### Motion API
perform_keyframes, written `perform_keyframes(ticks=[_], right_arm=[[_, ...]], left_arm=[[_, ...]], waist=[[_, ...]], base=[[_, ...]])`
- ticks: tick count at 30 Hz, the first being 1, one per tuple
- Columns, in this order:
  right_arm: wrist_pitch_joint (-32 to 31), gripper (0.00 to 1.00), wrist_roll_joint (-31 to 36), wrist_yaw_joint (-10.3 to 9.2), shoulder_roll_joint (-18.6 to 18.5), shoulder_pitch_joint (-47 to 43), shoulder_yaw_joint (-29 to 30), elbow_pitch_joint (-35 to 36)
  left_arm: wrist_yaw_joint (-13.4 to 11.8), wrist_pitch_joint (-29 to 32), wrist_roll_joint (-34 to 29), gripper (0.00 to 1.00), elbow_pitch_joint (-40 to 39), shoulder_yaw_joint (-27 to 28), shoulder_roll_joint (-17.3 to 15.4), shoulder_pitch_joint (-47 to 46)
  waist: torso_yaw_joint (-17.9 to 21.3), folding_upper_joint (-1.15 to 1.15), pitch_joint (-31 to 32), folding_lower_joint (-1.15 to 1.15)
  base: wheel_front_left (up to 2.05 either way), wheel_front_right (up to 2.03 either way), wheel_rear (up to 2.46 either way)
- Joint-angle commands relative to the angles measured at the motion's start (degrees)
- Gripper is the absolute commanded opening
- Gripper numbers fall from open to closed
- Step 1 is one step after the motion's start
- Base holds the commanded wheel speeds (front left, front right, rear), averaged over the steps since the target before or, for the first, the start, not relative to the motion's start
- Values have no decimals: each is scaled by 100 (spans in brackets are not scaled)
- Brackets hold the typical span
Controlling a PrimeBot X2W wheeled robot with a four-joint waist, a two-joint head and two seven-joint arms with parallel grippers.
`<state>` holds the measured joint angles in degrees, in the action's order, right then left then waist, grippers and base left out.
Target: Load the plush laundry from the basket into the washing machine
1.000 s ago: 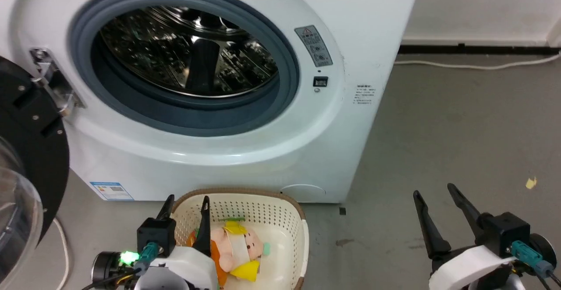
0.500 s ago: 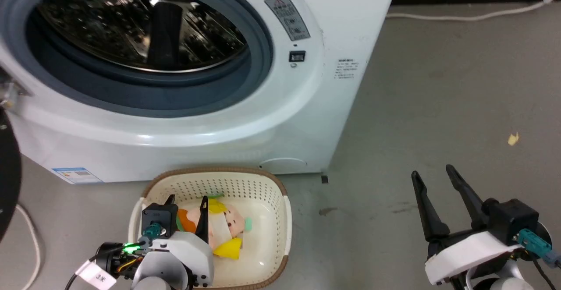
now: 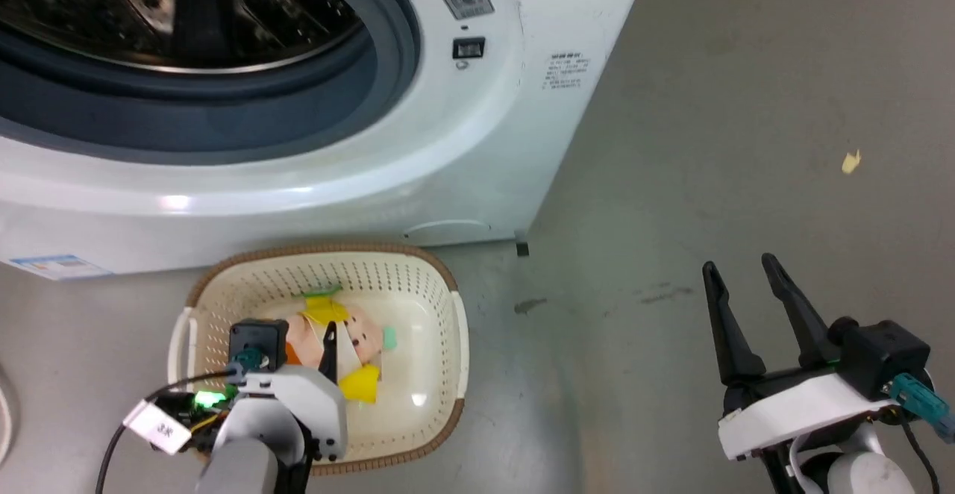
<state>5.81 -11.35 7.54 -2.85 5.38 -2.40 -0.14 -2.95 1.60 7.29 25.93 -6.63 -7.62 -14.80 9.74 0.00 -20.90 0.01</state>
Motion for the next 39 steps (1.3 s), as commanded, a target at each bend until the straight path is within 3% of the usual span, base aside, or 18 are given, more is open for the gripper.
perform_keyframes(ticks=[1,12,19,39], right_arm=[[65,100,-91,-2,-1,136,-27,16],[196,100,-247,-3,-1,325,-76,66],[279,100,-390,-3,-1,439,-112,84],[518,100,-963,-4,-2,808,-225,86]], left_arm=[[-52,48,94,100,175,-38,-54,-205],[-171,173,289,100,833,-182,-246,-744],[-422,231,397,100,1267,-247,-469,-1090],[-784,614,652,100,2274,-635,-1044,-2069]], waist=[[50,0,-179,0],[150,0,-749,0],[247,0,-1105,-1],[694,0,-2114,-1]], base=[[0,0,0],[0,0,0],[0,0,0],[0,0,0]])
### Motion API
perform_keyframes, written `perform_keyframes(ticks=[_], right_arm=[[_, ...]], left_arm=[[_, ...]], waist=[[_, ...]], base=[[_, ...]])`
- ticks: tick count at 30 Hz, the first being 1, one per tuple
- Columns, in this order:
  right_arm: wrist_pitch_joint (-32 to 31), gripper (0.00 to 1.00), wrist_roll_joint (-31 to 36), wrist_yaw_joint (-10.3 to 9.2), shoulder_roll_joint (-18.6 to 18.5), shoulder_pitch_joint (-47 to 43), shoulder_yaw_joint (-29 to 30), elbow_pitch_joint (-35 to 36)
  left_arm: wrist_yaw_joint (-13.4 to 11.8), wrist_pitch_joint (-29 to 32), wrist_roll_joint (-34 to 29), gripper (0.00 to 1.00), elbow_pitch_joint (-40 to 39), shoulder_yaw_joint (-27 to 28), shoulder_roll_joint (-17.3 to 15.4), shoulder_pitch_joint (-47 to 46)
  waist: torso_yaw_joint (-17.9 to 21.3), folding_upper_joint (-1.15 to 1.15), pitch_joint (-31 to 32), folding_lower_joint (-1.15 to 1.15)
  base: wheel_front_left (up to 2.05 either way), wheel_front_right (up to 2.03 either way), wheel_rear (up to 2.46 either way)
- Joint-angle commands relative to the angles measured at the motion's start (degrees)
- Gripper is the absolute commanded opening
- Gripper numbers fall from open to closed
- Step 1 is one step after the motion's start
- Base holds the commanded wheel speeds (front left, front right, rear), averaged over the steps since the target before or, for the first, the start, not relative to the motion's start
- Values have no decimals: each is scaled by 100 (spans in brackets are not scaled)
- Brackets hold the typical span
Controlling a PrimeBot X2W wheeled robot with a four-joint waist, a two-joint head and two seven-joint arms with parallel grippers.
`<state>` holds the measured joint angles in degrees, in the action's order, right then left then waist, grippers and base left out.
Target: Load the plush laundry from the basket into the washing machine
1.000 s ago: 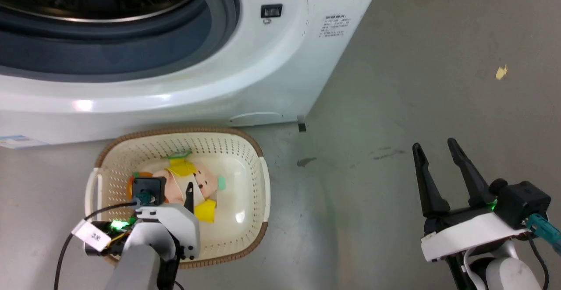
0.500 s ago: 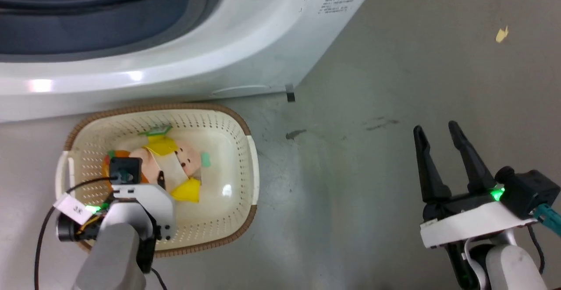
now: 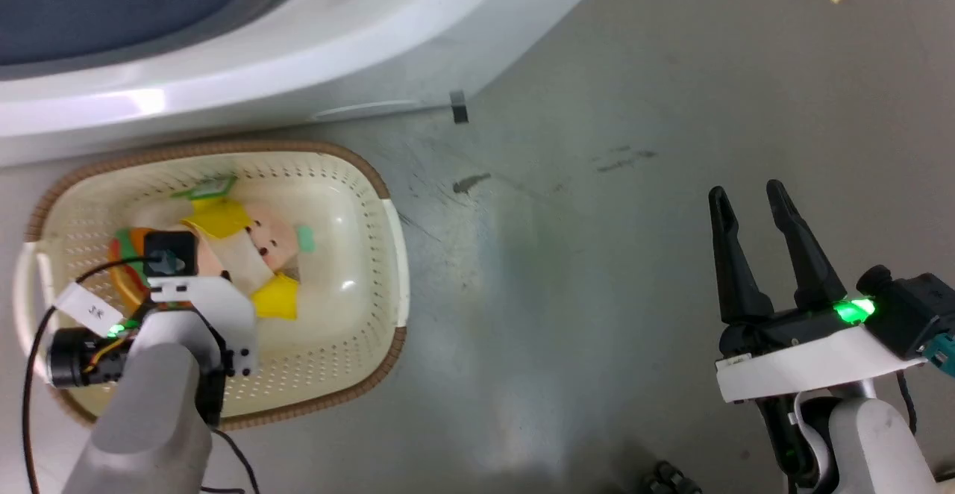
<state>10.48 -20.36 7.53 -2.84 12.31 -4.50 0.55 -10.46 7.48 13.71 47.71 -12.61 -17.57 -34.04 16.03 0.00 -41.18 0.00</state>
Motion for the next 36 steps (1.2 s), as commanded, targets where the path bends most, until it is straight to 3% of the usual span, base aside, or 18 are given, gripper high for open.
perform_keyframes(ticks=[1,23,24,25,31,36], right_arm=[[63,100,-83,-3,-3,125,-16,17],[313,100,-705,-4,-3,447,-146,-27],[325,100,-742,-4,-3,469,-148,-40],[349,100,-804,-4,-4,517,-160,-62],[408,100,-922,-4,-4,620,-172,-170],[452,100,-887,-4,-4,542,-77,-247]], left_arm=[[-44,64,14,100,140,-69,-75,-190],[-509,584,403,100,773,-446,-627,-983],[-514,632,433,45,801,-463,-645,-999],[-499,598,526,0,790,-452,-706,-1046],[-556,493,700,0,837,-480,-830,-1043],[-568,254,951,0,907,-457,-675,-894]], waist=[[84,0,-134,0],[529,0,-1074,0],[558,0,-1107,0],[617,0,-1174,0],[727,0,-1163,0],[609,0,-784,0]], base=[[0,0,0],[0,0,0],[0,0,0],[0,0,0],[0,0,0],[0,0,0]])
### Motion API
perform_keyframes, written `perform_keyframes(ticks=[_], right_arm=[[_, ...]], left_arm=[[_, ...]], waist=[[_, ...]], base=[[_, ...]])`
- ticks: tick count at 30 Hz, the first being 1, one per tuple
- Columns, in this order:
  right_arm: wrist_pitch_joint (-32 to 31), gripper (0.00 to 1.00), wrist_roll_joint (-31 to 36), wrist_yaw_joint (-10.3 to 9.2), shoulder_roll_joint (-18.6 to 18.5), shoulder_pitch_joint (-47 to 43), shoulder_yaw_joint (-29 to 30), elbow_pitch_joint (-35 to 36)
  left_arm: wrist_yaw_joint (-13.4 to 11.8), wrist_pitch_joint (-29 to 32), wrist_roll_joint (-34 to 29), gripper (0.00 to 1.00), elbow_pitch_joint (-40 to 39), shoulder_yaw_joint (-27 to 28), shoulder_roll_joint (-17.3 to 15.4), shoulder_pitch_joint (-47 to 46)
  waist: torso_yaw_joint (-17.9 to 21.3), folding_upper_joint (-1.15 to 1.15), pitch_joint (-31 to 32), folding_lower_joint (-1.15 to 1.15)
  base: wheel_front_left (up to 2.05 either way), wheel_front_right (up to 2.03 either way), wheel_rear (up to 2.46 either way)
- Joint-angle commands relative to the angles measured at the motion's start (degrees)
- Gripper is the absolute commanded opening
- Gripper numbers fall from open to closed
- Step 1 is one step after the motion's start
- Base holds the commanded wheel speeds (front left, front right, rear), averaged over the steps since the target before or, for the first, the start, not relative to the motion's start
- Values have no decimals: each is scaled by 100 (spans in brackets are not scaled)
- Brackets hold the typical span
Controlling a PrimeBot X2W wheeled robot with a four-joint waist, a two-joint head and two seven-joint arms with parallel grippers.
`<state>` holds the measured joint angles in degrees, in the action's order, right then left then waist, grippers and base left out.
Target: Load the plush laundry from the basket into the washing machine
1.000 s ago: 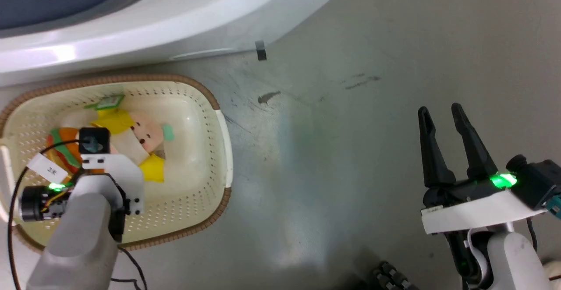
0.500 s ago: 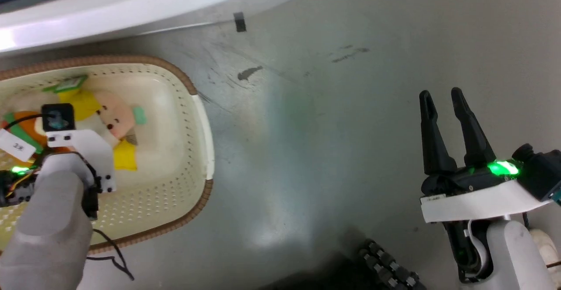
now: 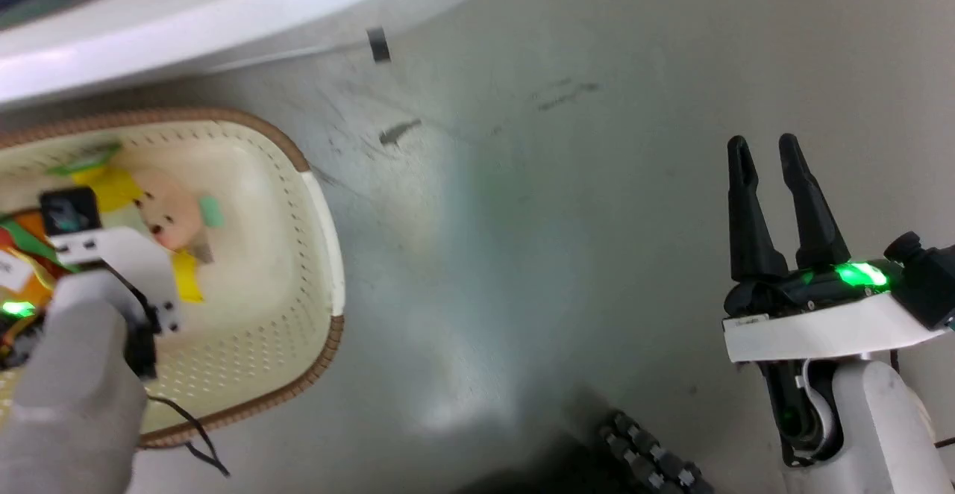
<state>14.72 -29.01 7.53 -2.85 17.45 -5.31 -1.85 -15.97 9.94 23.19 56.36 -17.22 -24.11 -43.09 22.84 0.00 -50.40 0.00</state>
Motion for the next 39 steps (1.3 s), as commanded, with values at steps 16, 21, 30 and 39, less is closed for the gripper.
perform_keyframes(ticks=[16,21,30,39], right_arm=[[28,100,823,-4,-68,-1026,580,-63],[28,100,949,-4,-71,-1374,666,-50],[28,100,1119,-4,-44,-1802,717,3],[28,100,1115,-4,-52,-1785,640,125]], left_arm=[[753,-1874,524,0,407,53,1039,1070],[1042,-2353,750,0,384,173,1355,1452],[1232,-2491,476,0,-967,313,1473,2129],[1036,-2493,-272,0,-3692,834,1448,2851]], waist=[[-1062,0,2623,0],[-1377,0,3276,0],[-1755,0,3964,0],[-1699,0,3778,0]], base=[[0,0,0],[0,0,0],[0,0,0],[0,0,0]])
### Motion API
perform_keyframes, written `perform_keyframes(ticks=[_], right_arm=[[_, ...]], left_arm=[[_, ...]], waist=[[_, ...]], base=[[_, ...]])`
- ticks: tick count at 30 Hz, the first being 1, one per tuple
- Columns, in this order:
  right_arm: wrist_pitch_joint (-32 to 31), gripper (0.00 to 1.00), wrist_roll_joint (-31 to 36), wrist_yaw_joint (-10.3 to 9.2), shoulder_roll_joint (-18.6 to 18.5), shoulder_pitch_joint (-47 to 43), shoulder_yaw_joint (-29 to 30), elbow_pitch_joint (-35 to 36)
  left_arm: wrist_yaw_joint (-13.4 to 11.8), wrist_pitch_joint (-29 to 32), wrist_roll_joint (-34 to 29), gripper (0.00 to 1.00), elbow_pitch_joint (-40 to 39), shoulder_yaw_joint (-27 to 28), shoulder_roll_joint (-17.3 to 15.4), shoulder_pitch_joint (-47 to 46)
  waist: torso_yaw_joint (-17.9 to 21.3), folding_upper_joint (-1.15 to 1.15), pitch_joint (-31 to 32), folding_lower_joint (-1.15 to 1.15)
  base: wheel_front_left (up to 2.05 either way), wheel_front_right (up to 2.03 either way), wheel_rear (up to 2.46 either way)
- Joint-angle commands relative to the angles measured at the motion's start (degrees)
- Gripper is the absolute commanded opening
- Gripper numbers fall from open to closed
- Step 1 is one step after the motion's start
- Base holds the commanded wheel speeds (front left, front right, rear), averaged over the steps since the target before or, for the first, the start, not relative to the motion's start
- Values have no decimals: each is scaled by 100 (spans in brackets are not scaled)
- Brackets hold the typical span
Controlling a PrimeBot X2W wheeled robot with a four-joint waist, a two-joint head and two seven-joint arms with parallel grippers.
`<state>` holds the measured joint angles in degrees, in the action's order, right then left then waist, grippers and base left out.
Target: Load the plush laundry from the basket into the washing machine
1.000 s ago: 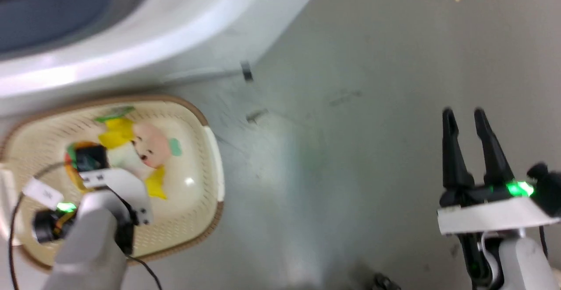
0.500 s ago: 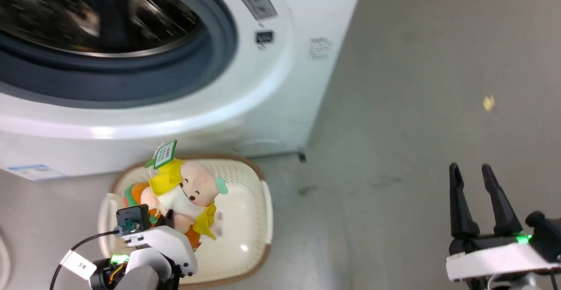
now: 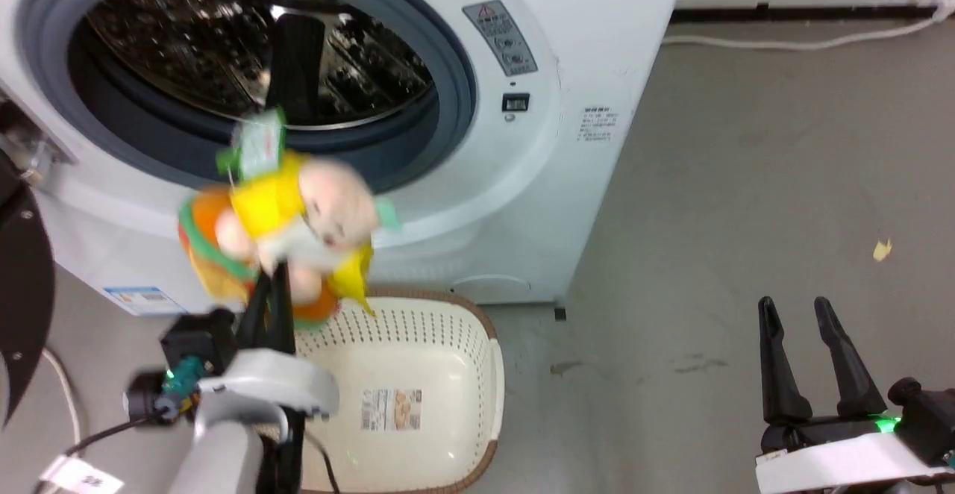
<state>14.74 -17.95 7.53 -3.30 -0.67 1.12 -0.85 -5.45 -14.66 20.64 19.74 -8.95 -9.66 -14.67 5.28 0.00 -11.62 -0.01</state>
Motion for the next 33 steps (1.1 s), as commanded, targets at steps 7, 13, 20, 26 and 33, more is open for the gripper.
perform_keyframes(ticks=[7,13,20,26,33], right_arm=[[26,100,-120,-4,-41,301,-62,124],[26,100,-325,-4,-41,806,-261,140],[26,100,-633,-4,11,1267,-406,104],[26,100,-811,-4,31,1475,-446,-1],[26,100,-948,-4,40,1603,-475,-70]], left_arm=[[-92,57,-487,0,-1137,84,-200,-578],[-44,757,-685,0,-1268,192,-711,-1887],[45,1743,-950,0,-594,348,-1473,-3713],[173,2492,-1331,0,361,179,-1992,-5087],[339,3207,-1761,0,1443,-161,-2395,-5890]], waist=[[335,0,-880,1],[753,0,-1677,1],[1220,0,-2478,1],[1441,0,-2937,1],[1548,0,-3129,1]], base=[[0,0,0],[0,0,0],[0,0,0],[0,0,0],[0,0,0]])
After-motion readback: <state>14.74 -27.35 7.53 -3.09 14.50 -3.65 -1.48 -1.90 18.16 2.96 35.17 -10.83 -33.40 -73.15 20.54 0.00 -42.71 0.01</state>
